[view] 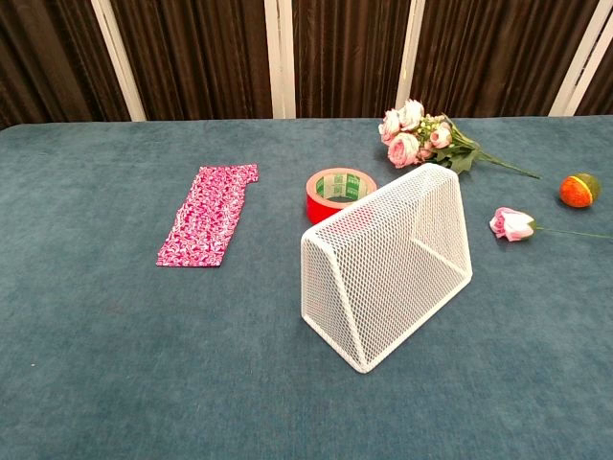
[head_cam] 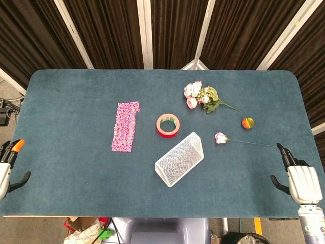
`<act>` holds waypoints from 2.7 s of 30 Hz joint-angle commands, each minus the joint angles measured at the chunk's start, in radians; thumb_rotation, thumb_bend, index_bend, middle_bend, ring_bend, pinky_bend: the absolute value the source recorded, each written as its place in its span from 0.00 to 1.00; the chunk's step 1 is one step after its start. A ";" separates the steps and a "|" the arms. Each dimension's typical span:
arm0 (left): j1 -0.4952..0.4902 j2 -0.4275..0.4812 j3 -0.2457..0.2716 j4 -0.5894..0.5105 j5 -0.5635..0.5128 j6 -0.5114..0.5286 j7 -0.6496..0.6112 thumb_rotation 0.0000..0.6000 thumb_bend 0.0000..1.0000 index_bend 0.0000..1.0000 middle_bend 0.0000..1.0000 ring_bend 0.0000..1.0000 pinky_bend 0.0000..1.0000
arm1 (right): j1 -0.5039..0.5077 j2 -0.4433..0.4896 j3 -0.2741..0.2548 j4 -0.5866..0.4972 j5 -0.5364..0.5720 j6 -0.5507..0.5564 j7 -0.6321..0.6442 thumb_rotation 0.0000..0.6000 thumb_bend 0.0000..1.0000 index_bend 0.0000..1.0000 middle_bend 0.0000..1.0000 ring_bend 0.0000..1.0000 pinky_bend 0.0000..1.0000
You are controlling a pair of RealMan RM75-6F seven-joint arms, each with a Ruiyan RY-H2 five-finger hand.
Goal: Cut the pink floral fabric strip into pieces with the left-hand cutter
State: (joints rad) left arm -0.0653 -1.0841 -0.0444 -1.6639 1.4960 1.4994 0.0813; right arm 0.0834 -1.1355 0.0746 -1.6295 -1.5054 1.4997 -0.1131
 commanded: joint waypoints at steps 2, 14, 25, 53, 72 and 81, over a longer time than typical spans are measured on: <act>-0.031 0.024 -0.002 -0.012 0.014 -0.039 -0.004 1.00 0.41 0.00 0.07 0.10 0.25 | 0.002 -0.002 -0.001 0.000 -0.002 -0.003 -0.001 1.00 0.29 0.00 0.22 0.45 0.46; -0.179 0.066 -0.043 -0.059 -0.058 -0.271 0.060 1.00 0.42 0.00 0.14 0.16 0.32 | 0.004 -0.005 -0.001 0.000 -0.003 -0.006 -0.005 1.00 0.29 0.00 0.22 0.45 0.46; -0.324 0.000 -0.073 -0.053 -0.062 -0.424 0.114 1.00 0.55 0.00 0.54 0.44 0.52 | 0.005 -0.007 -0.002 0.001 -0.001 -0.009 -0.008 1.00 0.29 0.00 0.22 0.45 0.46; -0.638 -0.222 -0.041 -0.023 -0.554 -0.719 0.561 1.00 0.89 0.00 0.83 0.70 0.66 | 0.009 -0.014 -0.001 0.009 0.006 -0.018 -0.017 1.00 0.29 0.00 0.22 0.45 0.46; -0.755 -0.321 0.026 -0.002 -0.739 -0.678 0.682 1.00 0.90 0.00 0.83 0.71 0.67 | 0.009 -0.014 0.001 0.013 0.010 -0.017 -0.010 1.00 0.29 0.00 0.22 0.45 0.46; -0.803 -0.327 0.054 -0.025 -0.834 -0.659 0.729 1.00 0.90 0.00 0.83 0.71 0.67 | 0.009 -0.013 0.001 0.012 0.008 -0.015 -0.009 1.00 0.29 0.00 0.22 0.45 0.46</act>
State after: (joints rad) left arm -0.8562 -1.4099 0.0024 -1.6834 0.6800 0.8389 0.7987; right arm 0.0924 -1.1485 0.0756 -1.6172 -1.4976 1.4844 -0.1222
